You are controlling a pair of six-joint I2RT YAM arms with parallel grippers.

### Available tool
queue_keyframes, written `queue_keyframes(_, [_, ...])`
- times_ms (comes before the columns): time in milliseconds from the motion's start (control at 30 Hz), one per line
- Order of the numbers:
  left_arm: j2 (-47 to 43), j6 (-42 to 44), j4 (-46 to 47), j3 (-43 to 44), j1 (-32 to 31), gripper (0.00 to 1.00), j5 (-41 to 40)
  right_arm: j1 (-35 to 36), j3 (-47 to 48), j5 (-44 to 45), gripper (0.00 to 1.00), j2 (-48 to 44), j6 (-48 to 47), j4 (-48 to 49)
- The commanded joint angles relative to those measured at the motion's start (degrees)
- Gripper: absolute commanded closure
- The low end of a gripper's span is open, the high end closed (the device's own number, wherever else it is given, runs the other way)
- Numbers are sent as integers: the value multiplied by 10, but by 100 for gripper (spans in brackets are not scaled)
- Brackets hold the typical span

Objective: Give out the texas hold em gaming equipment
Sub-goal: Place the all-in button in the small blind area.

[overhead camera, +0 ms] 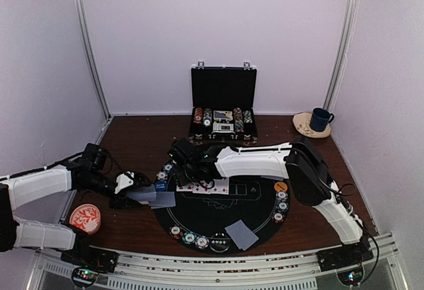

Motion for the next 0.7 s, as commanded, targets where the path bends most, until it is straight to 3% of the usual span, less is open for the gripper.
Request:
queue_keyframes(0, [-7,-4,13,3,0,86,5,10,26,-15,39,-15,25,16])
queue_keyframes(300, [-10,-5,13,2,0,86,5,21,92,-11,39,40,46,19])
queue_keyframes(667, [-8,-3,13,2,0,86,5,28,83,-35,39,54,52,33])
